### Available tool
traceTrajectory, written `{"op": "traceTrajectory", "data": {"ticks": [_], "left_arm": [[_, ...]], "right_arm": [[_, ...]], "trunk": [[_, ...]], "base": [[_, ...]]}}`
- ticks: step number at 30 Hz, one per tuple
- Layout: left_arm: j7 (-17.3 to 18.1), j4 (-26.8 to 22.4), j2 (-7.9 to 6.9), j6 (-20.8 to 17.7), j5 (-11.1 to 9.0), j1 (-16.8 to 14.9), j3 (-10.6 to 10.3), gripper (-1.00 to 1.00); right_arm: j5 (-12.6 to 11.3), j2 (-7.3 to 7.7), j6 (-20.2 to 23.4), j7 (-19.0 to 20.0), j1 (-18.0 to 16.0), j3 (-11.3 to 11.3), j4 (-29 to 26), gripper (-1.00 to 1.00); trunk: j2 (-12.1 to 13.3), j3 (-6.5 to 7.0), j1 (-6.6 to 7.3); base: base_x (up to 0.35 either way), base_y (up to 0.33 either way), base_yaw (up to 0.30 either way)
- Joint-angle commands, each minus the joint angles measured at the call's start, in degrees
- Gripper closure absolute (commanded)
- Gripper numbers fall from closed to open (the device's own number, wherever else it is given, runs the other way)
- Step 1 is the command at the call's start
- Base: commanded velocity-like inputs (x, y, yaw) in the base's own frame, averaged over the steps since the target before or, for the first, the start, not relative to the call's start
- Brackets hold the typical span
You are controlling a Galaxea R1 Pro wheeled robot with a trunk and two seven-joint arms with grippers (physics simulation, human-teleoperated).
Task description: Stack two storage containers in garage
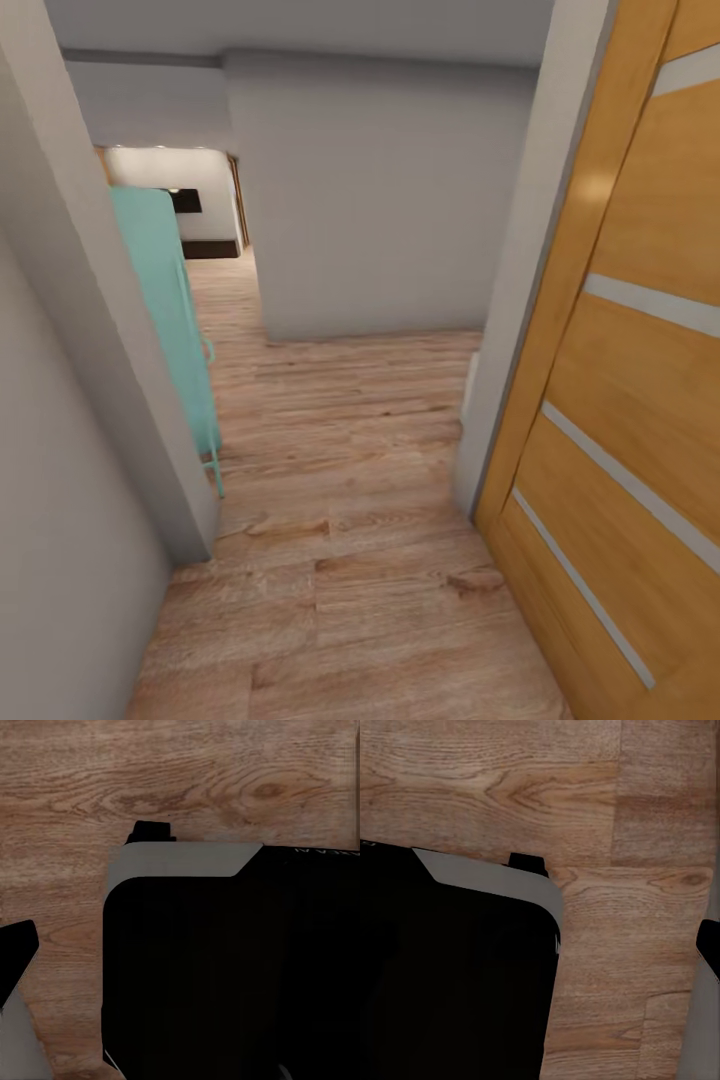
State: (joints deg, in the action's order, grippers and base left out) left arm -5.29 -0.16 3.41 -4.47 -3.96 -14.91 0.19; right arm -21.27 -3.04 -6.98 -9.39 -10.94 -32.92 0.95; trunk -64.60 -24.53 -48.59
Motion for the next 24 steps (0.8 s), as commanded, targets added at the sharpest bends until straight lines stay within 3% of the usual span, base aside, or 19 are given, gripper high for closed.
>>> {"op": "traceTrajectory", "data": {"ticks": [1,24], "left_arm": [[-0.16,-0.02,0.02,-0.19,-0.40,-0.03,-0.02,-1.00],[-0.16,-0.02,0.02,-0.19,-0.39,-0.03,-0.02,-1.00]], "right_arm": [[-0.52,-0.03,-0.23,-0.10,-0.04,-0.48,0.10,-1.00],[-0.52,-0.03,-0.23,-0.10,-0.04,-0.46,0.09,-1.00]], "trunk": [[-0.03,-0.06,-0.03],[-0.03,-0.06,-0.03]], "base": [[0.295,0.000,0.000],[0.295,0.000,0.000]]}}
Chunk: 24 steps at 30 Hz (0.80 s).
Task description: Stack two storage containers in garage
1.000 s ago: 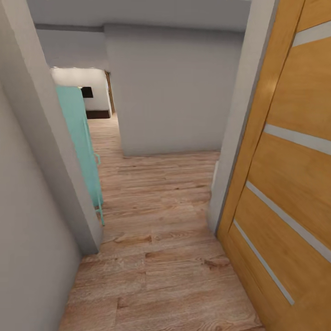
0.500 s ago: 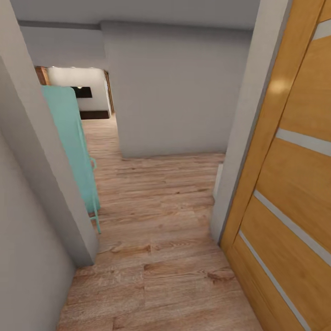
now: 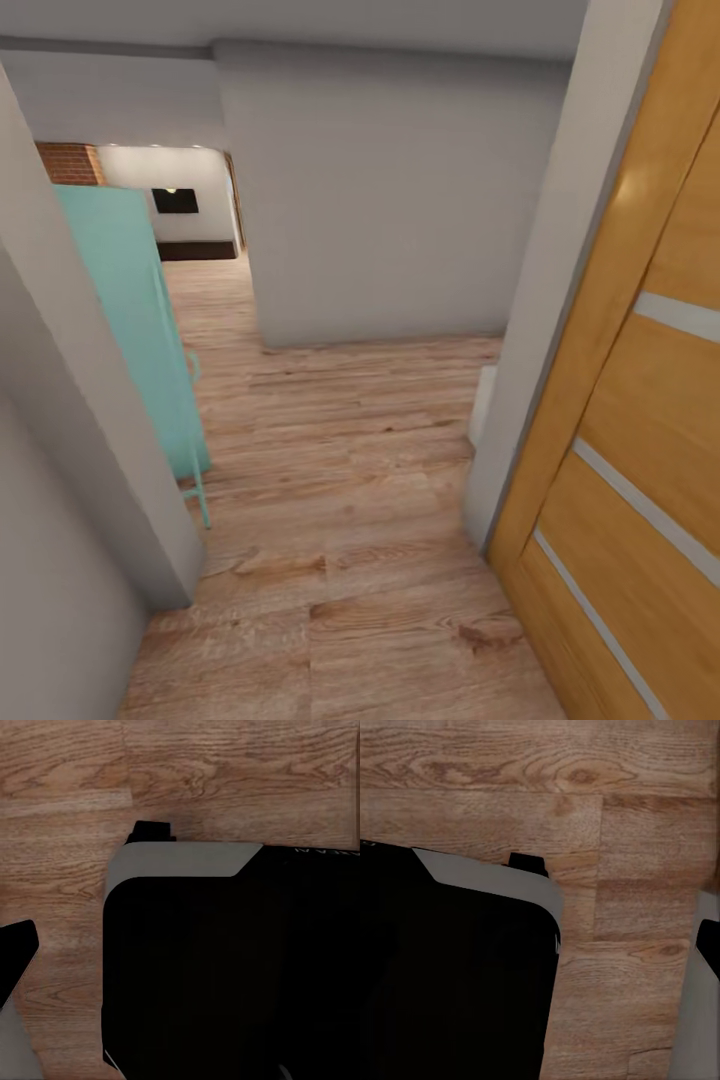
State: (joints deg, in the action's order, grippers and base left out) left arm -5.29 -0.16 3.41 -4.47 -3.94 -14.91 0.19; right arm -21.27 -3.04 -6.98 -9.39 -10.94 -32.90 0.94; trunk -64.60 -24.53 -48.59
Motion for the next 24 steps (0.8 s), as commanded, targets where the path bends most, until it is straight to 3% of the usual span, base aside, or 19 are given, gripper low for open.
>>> {"op": "traceTrajectory", "data": {"ticks": [1,24], "left_arm": [[-0.16,-0.02,0.02,-0.19,-0.41,-0.03,-0.02,-1.00],[-0.16,-0.02,0.02,-0.19,-0.41,-0.03,-0.02,-1.00]], "right_arm": [[-0.52,-0.03,-0.23,-0.10,-0.04,-0.49,0.11,-1.00],[-0.53,-0.10,-0.24,-0.10,-0.04,-0.50,0.10,-1.00]], "trunk": [[-0.03,-0.06,-0.03],[-0.03,-0.06,-0.03]], "base": [[0.295,0.000,0.000],[0.295,0.000,0.000]]}}
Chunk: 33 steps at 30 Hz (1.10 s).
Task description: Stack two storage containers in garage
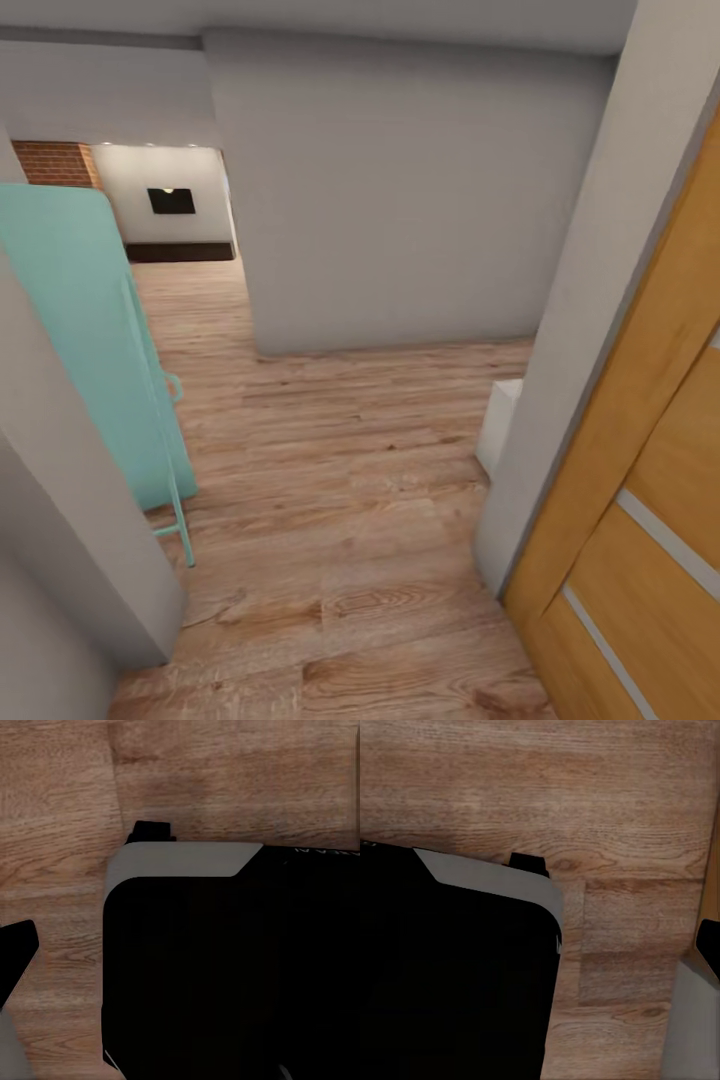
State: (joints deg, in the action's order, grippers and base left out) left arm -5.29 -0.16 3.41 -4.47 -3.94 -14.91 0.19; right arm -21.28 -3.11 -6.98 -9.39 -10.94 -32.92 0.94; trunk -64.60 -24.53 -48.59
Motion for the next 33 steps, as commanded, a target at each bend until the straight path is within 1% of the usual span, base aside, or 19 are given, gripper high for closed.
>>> {"op": "traceTrajectory", "data": {"ticks": [1,11,18,27,33], "left_arm": [[-0.16,-0.02,0.02,-0.19,-0.39,-0.03,-0.02,-1.00],[-0.16,-0.02,0.02,-0.19,-0.40,-0.03,-0.02,-1.00],[-0.16,-0.02,0.02,-0.19,-0.38,-0.03,-0.02,-1.00],[-0.16,-0.02,0.02,-0.19,-0.39,-0.03,-0.02,-1.00],[-0.16,-0.02,0.02,-0.19,-0.42,-0.03,-0.02,-1.00]], "right_arm": [[-0.64,-0.03,-0.24,-0.10,-0.04,-0.48,0.09,-1.00],[-1.15,-0.42,-0.30,-0.10,-0.04,-0.31,0.11,-1.00],[-1.04,-0.30,-0.24,-0.10,-0.04,-0.31,0.11,-1.00],[-1.18,-0.55,-0.22,-0.21,-0.04,-0.31,0.10,-1.00],[-1.22,-0.42,-0.23,-0.27,-0.04,-0.31,0.12,-1.00]], "trunk": [[-0.03,-0.06,-0.03],[-0.03,-0.06,-0.03],[-0.03,-0.06,-0.03],[-0.03,-0.06,-0.03],[-0.03,-0.06,-0.03]], "base": [[0.294,0.000,0.000],[0.294,0.000,0.002],[0.295,0.000,0.091],[0.295,0.000,0.016],[0.295,0.000,0.234]]}}
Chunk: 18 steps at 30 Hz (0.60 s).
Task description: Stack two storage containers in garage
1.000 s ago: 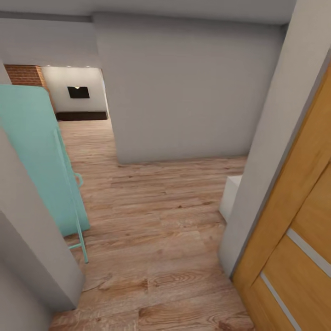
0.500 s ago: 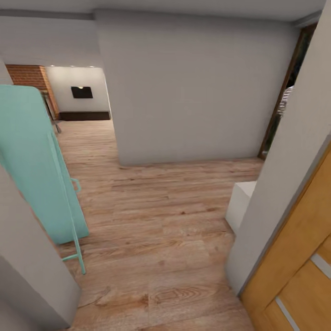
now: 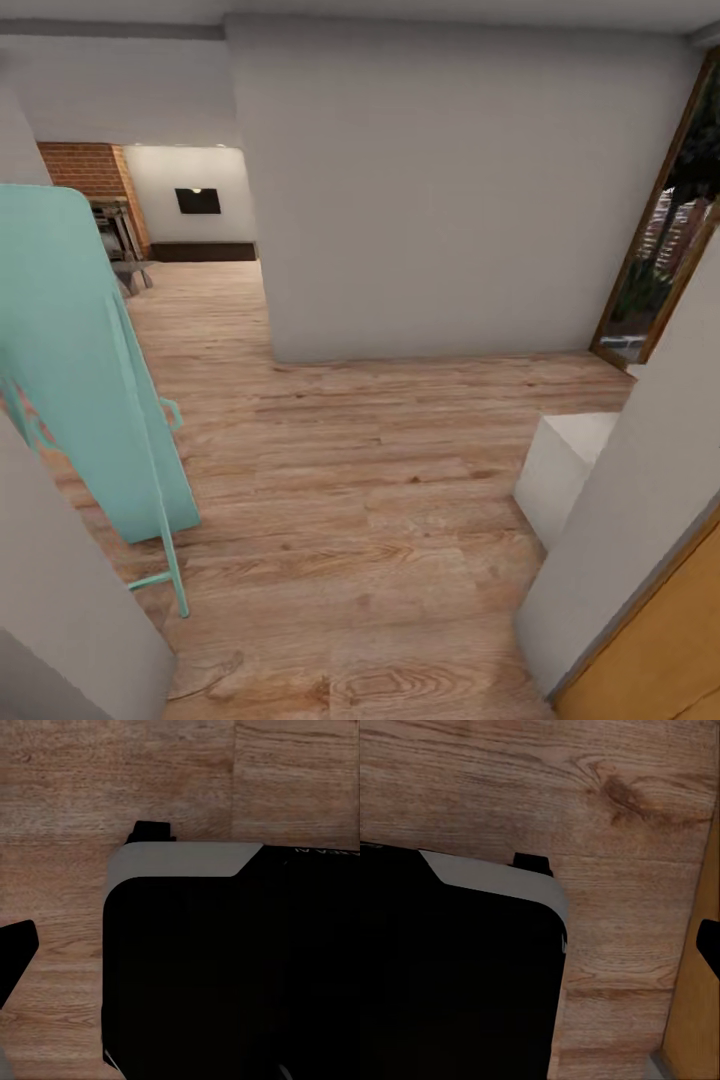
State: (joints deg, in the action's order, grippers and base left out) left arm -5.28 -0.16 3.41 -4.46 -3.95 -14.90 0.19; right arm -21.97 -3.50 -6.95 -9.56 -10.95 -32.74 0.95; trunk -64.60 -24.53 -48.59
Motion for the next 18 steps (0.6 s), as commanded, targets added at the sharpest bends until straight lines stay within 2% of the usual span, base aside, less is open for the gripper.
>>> {"op": "traceTrajectory", "data": {"ticks": [1,7,18], "left_arm": [[-0.17,-0.02,0.02,-0.20,-0.41,-0.04,-0.02,-1.00],[-0.17,-0.02,0.02,-0.20,-0.38,-0.04,-0.02,-1.00],[-0.17,-0.02,0.02,-0.20,-0.38,-0.04,-0.02,-1.00]], "right_arm": [[-0.53,0.01,-0.26,-0.09,-0.04,-0.48,0.10,-1.00],[-0.50,0.14,-0.26,-0.08,-0.04,-0.48,0.09,-1.00],[-0.03,0.43,-0.26,-0.04,-0.04,-0.57,0.08,-1.00]], "trunk": [[-0.03,-0.06,-0.03],[-0.03,-0.06,-0.03],[-0.03,-0.06,-0.03]], "base": [[0.295,0.000,0.262],[0.294,0.000,0.247],[0.287,0.000,0.029]]}}
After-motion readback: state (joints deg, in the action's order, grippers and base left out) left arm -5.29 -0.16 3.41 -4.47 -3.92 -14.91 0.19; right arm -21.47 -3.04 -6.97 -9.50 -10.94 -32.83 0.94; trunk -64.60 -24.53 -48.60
